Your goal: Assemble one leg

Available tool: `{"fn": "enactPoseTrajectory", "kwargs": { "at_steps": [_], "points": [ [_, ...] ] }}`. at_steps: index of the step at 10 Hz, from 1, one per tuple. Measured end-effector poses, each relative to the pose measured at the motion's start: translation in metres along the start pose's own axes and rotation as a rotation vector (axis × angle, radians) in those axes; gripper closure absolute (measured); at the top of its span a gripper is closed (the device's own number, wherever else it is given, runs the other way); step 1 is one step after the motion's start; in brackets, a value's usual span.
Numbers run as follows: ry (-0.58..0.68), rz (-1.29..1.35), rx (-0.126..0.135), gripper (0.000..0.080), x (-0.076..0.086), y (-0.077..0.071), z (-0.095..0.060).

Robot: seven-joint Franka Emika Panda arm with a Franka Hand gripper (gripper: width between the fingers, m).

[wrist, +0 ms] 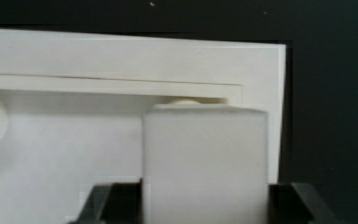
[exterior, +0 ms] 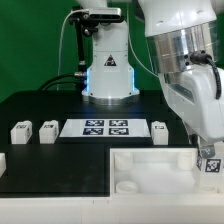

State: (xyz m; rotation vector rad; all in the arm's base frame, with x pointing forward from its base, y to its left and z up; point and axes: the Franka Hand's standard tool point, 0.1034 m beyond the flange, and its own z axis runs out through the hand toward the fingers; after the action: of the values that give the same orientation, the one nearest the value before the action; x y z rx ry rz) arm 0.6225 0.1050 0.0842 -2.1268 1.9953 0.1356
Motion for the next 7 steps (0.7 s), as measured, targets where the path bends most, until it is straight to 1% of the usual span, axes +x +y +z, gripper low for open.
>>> {"fn": "enactPoseTrajectory", "kwargs": {
  "at_steps": [1, 2, 3, 4, 5, 7],
  "points": [
    [0.000, -0.013, -0.001, 0.0439, 0.000, 0.000, 0.001],
    [0.002, -0.091, -0.002, 0.0302, -0.001, 0.000, 0.000],
    [-0.002, -0.212, -0.010, 0.0187, -0.009, 0.000, 0.000],
    [-0.008, -0.350, -0.040, 0.0187, -0.014, 0.001, -0.002],
    [-0.005, -0.499, -0.058, 0.0157, -0.017, 0.002, -0.002],
    [-0.008, -0.714, -0.054, 0.0152, -0.014, 0.001, -0.001]
  ]
}}
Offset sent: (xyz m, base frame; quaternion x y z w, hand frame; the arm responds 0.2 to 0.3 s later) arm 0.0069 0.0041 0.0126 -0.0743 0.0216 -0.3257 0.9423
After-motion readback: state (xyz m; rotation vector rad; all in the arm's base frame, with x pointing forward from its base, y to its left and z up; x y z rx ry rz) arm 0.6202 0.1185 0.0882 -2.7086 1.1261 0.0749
